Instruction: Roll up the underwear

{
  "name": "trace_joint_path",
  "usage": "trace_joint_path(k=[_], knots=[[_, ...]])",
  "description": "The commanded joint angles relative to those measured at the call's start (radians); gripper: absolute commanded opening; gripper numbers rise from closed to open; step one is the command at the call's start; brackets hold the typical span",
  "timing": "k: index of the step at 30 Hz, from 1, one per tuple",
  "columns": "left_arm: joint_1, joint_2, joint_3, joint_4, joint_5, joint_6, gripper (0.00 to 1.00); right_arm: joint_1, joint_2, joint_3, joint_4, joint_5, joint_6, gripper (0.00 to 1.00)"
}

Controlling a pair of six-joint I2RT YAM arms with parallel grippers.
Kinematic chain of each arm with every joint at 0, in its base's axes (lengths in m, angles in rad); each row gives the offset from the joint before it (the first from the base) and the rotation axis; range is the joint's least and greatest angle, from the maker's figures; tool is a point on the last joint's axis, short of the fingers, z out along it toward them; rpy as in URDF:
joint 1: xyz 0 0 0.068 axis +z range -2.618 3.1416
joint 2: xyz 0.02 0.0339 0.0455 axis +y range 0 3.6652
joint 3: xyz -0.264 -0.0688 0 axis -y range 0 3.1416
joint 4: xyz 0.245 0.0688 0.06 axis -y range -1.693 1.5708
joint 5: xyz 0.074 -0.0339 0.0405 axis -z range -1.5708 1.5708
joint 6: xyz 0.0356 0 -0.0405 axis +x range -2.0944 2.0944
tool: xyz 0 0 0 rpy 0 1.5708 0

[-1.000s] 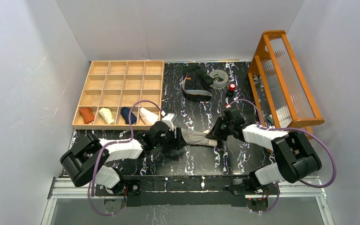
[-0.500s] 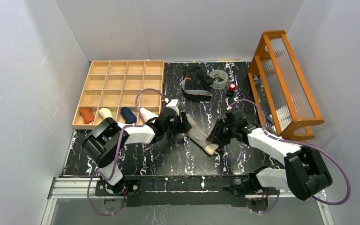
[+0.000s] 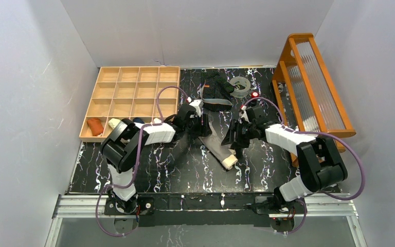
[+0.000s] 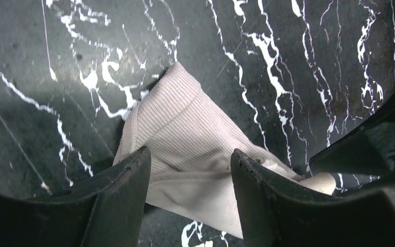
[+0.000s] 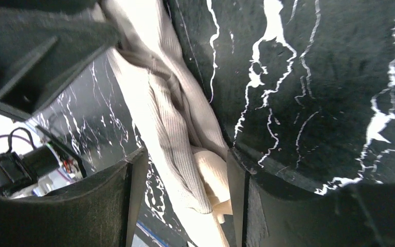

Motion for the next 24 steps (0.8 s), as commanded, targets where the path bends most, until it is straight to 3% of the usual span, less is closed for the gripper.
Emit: trace_joint_path(k=[1, 15, 24], knots=[[0.018, 0.042, 0.087, -0.058, 0.071, 0.044, 0.56, -0.002, 0.028, 0.018, 0.045, -0.122, -0.058, 0.66], [0.047, 0.238, 0.39, -0.183, 0.184, 0.114, 0.56, 0.021, -0.075, -0.205, 0.189, -0.186, 0.14, 0.6], [0.047, 0.047, 0.282, -0.2, 0.197, 0.106, 0.58, 0.004, -0.184, -0.194, 0.115, -0.055, 0.145, 0.61]])
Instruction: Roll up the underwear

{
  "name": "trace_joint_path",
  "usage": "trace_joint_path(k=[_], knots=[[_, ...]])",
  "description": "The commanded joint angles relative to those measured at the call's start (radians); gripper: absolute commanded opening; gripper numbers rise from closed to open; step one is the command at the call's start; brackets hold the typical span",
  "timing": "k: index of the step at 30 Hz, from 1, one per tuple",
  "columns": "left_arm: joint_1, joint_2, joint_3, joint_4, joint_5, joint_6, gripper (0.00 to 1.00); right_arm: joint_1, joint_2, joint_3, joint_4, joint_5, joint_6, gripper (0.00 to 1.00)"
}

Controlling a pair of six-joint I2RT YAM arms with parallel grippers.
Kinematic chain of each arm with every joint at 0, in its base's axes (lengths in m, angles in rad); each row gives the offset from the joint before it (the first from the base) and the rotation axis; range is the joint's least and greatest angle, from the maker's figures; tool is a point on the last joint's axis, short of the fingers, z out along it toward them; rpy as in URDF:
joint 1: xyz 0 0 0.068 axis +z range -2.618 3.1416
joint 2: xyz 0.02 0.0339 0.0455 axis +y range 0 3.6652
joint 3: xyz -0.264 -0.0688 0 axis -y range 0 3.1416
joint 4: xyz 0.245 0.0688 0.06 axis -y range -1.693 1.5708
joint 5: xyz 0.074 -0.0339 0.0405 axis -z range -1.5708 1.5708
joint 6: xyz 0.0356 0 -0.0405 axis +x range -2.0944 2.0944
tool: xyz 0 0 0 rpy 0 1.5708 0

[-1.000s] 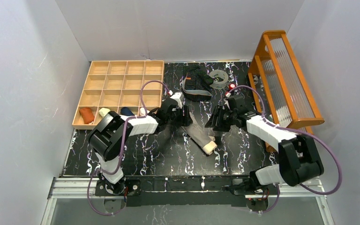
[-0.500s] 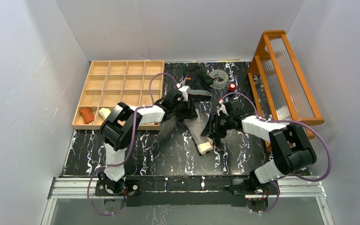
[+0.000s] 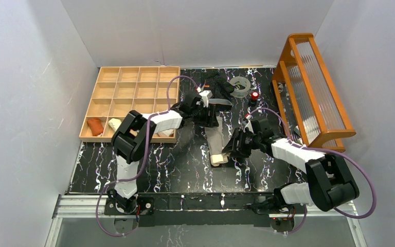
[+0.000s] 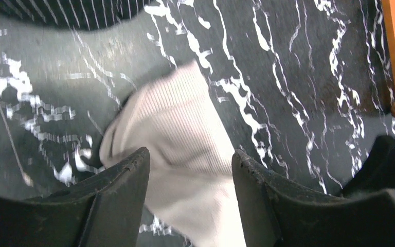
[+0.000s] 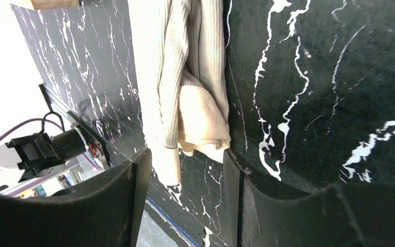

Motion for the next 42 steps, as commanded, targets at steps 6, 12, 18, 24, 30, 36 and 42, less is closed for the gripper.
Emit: trace_joint_path(k=[6, 12, 18, 24, 30, 36, 42], knots=[[0.0, -0.356, -0.284, 0.018, 0.001, -0.069, 0.58, -0.067, -0.056, 0.002, 0.047, 0.02, 0.024, 0.63], [-0.051, -0.48, -0.489, 0.138, 0.006, -0.181, 0.59, -0.086, 0.068, 0.072, 0.106, -0.108, 0.002, 0.54], [-0.132, -0.466, -0.614, 0.3, -0.04, -0.308, 0.61, -0.087, 0.145, 0.058, 0.128, -0.141, -0.014, 0.4], [-0.153, -0.336, -0.6, 0.46, 0.018, -0.385, 0.61, -0.086, 0.17, 0.033, 0.16, -0.231, -0.019, 0.23], [-0.154, -0.35, -0.609, 0.502, -0.02, -0.408, 0.61, -0.086, 0.102, -0.001, 0.166, -0.296, 0.034, 0.15], [-0.154, -0.363, -0.623, 0.525, -0.049, -0.419, 0.61, -0.085, 0.122, -0.014, 0.125, -0.314, 0.013, 0.15], [-0.154, -0.347, -0.622, 0.526, -0.042, -0.421, 0.61, -0.086, 0.183, -0.055, 0.16, -0.321, 0.019, 0.27]])
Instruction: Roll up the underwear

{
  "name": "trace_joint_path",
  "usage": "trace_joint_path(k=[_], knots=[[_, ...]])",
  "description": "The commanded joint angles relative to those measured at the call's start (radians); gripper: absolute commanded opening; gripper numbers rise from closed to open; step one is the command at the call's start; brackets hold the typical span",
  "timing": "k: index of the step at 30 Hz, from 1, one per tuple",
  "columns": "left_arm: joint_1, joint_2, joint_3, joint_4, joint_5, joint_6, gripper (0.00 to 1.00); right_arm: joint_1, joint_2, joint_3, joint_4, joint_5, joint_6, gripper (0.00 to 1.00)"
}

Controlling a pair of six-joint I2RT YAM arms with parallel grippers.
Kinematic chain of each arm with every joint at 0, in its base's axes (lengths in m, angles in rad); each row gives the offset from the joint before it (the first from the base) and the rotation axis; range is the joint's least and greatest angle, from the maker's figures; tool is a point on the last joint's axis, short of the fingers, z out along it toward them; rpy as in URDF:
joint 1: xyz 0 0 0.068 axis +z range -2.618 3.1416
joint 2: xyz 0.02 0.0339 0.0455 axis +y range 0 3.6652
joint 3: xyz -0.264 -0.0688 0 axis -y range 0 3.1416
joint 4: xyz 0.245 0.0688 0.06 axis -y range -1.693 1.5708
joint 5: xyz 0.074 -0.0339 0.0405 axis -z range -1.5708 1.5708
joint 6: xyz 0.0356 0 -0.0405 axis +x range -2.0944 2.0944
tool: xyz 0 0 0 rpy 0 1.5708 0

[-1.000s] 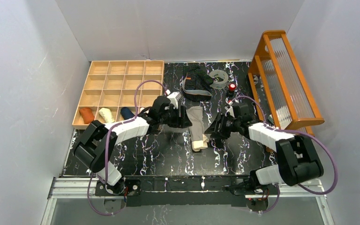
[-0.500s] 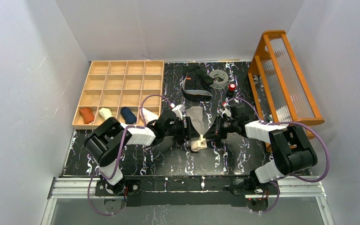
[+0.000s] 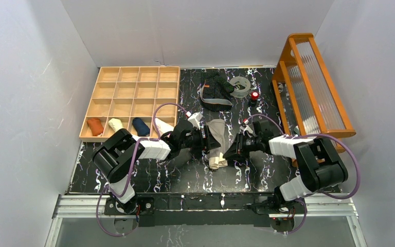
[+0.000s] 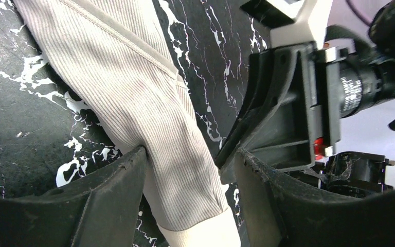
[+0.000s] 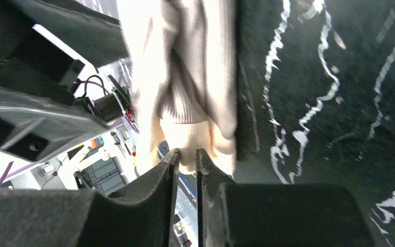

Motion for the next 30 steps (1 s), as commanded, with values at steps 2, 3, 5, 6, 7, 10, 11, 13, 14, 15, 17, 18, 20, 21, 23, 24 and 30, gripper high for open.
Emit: trace_joint_path(k=[2, 3, 5, 6, 7, 10, 11, 13, 14, 15, 17, 18, 20, 21, 23, 24, 30], knots=[[-0.007, -0.012, -0.011, 0.024, -0.013, 0.002, 0.61, -0.001, 0.042, -0.04, 0.048, -0.042, 0.006, 0.31], [-0.006, -0.009, -0.009, 0.024, -0.01, 0.002, 0.61, -0.001, 0.045, -0.039, 0.059, -0.046, 0.014, 0.33], [-0.007, -0.002, -0.005, 0.025, 0.001, 0.004, 0.61, -0.001, 0.037, -0.044, 0.091, -0.052, 0.036, 0.37], [-0.006, 0.002, -0.004, 0.026, 0.005, 0.005, 0.61, -0.001, 0.027, -0.047, 0.112, -0.054, 0.043, 0.39], [-0.006, 0.004, -0.003, 0.026, 0.009, 0.006, 0.61, -0.002, 0.017, -0.049, 0.126, -0.053, 0.047, 0.41], [-0.007, 0.018, 0.003, 0.024, 0.022, 0.005, 0.61, -0.001, -0.005, -0.042, 0.137, -0.047, 0.046, 0.47], [-0.006, 0.023, 0.004, 0.024, 0.025, 0.004, 0.61, -0.001, -0.01, -0.039, 0.142, -0.048, 0.048, 0.47], [-0.007, 0.025, 0.0, 0.024, 0.025, 0.004, 0.61, -0.002, -0.013, -0.043, 0.167, -0.066, 0.06, 0.46], [-0.006, 0.024, -0.003, 0.024, 0.024, 0.004, 0.6, -0.001, -0.01, -0.043, 0.182, -0.08, 0.066, 0.45], [-0.006, 0.022, -0.007, 0.025, 0.021, 0.004, 0.6, -0.001, -0.003, -0.042, 0.193, -0.097, 0.075, 0.45], [-0.007, 0.021, -0.008, 0.024, 0.016, 0.003, 0.6, -0.002, 0.01, -0.044, 0.231, -0.134, 0.096, 0.45], [-0.007, 0.022, -0.008, 0.024, 0.016, 0.002, 0.6, -0.001, 0.014, -0.048, 0.257, -0.149, 0.11, 0.44], [-0.007, 0.025, -0.007, 0.024, 0.02, 0.002, 0.6, -0.001, 0.019, -0.054, 0.303, -0.175, 0.139, 0.45], [-0.007, 0.027, -0.007, 0.024, 0.02, 0.002, 0.6, -0.002, 0.019, -0.052, 0.308, -0.179, 0.145, 0.45], [-0.007, 0.027, -0.01, 0.024, 0.02, 0.004, 0.6, -0.002, 0.009, -0.043, 0.287, -0.168, 0.134, 0.45], [-0.007, 0.026, -0.011, 0.024, 0.02, 0.004, 0.6, -0.003, -0.004, -0.041, 0.276, -0.159, 0.125, 0.45], [-0.006, 0.023, -0.021, 0.023, 0.023, 0.006, 0.59, -0.002, -0.072, -0.008, 0.053, 0.017, 0.007, 0.46]])
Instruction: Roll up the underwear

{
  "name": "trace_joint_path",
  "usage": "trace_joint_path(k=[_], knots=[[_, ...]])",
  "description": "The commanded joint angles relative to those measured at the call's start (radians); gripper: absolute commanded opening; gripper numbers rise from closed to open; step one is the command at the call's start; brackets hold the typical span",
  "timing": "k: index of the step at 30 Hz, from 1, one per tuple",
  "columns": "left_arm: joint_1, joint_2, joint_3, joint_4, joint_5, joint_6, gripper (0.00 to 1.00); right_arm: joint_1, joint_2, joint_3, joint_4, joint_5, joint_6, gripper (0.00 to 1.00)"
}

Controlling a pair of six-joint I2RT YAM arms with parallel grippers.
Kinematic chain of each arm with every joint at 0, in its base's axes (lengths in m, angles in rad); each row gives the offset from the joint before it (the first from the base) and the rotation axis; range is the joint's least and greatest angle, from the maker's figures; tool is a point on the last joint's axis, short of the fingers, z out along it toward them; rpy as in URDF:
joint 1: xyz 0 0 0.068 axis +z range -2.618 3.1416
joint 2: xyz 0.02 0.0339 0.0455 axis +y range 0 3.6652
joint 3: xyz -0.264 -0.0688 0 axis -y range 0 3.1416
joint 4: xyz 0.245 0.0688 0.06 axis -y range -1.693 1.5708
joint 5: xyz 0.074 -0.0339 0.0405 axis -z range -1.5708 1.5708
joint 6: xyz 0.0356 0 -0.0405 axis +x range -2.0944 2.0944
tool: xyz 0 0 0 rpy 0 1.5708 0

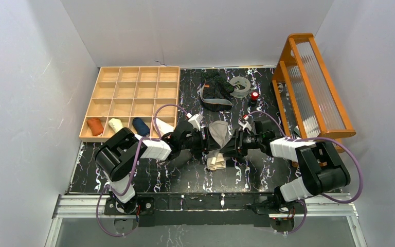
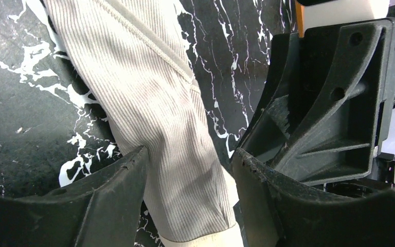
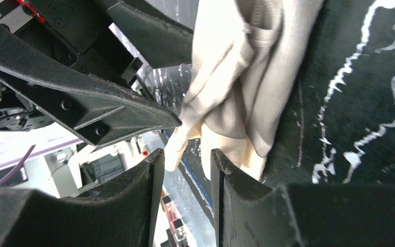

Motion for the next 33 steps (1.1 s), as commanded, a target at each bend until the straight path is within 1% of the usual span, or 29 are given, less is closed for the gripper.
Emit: trace_joint_path(k=[1, 4, 10, 15, 18, 25, 29, 32, 33], knots=[[-0.005, -0.003, -0.018, 0.0, 0.006, 0.009, 0.58, -0.002, -0.076, 0.032, -0.168, 0.143, -0.094, 0.47], [-0.006, -0.009, -0.022, -0.008, 0.008, 0.015, 0.58, -0.003, -0.103, 0.025, -0.226, 0.192, -0.113, 0.47], [-0.005, -0.034, -0.025, -0.023, 0.019, 0.02, 0.58, 0.0, -0.063, -0.001, -0.123, 0.069, -0.088, 0.47], [-0.004, -0.092, -0.027, -0.056, 0.014, 0.027, 0.58, 0.013, 0.001, 0.028, -0.109, 0.049, -0.109, 0.43], [-0.005, -0.135, -0.023, -0.122, 0.018, 0.053, 0.58, 0.021, 0.039, 0.049, -0.111, 0.052, -0.121, 0.4], [-0.034, -0.251, -0.016, -0.346, 0.009, 0.156, 0.57, 0.035, 0.085, 0.065, -0.1, 0.049, -0.128, 0.28], [-0.075, -0.269, 0.023, -0.459, -0.026, 0.211, 0.54, 0.047, 0.095, 0.074, -0.121, 0.07, -0.139, 0.26], [-0.097, -0.265, 0.046, -0.482, -0.049, 0.224, 0.51, 0.062, 0.107, 0.087, -0.147, 0.081, -0.16, 0.25], [-0.1, -0.27, 0.048, -0.485, -0.062, 0.223, 0.51, 0.062, 0.102, 0.101, -0.185, 0.102, -0.178, 0.26]])
